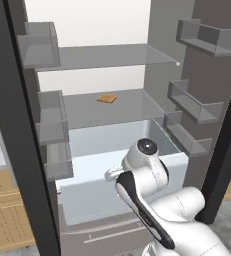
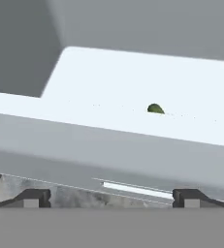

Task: Place the tomato and cucumber inside the fridge drawer. Close the drawer after placing the vegetables.

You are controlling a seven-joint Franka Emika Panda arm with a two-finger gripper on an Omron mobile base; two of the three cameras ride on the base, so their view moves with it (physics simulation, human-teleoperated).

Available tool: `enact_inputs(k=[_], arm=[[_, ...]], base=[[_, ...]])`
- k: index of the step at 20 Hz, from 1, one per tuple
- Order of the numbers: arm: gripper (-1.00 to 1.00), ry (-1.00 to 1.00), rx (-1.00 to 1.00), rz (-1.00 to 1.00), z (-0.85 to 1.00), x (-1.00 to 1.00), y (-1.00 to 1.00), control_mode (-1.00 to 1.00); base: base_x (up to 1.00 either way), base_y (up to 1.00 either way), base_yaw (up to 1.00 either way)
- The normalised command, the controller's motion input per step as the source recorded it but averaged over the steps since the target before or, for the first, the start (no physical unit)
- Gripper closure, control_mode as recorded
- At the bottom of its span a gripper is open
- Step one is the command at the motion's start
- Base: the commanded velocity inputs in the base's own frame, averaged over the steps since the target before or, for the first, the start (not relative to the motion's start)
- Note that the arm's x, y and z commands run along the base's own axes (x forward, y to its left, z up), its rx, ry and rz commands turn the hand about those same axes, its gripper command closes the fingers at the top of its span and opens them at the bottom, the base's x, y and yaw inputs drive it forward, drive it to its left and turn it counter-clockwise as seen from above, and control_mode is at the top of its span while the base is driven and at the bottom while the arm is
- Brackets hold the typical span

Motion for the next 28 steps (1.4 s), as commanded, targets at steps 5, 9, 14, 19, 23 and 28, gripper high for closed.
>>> enact_inputs(k=[5, 9, 14, 19, 23, 28], arm=[[-1.00, -0.16, 0.09, 0.07, 0.00, 1.00, 0.00, -1.00], [-1.00, -0.15, 0.07, 0.04, 0.00, 1.00, 0.00, -1.00], [-1.00, -0.06, 0.03, 0.00, -0.28, 0.86, 0.00, -1.00], [-1.00, -0.08, 0.02, 0.00, -0.07, 0.99, 0.00, -1.00], [-1.00, -0.06, 0.00, 0.00, 0.00, 1.00, 0.06, -1.00], [-1.00, -0.06, 0.00, -0.03, 0.00, 0.90, 0.01, -1.00]], base=[[0.00, 0.00, 0.00], [0.00, 0.00, 0.00], [0.00, 0.00, 0.00], [0.00, 0.00, 0.00], [0.00, 0.00, 0.00], [0.00, 0.00, 0.00]])
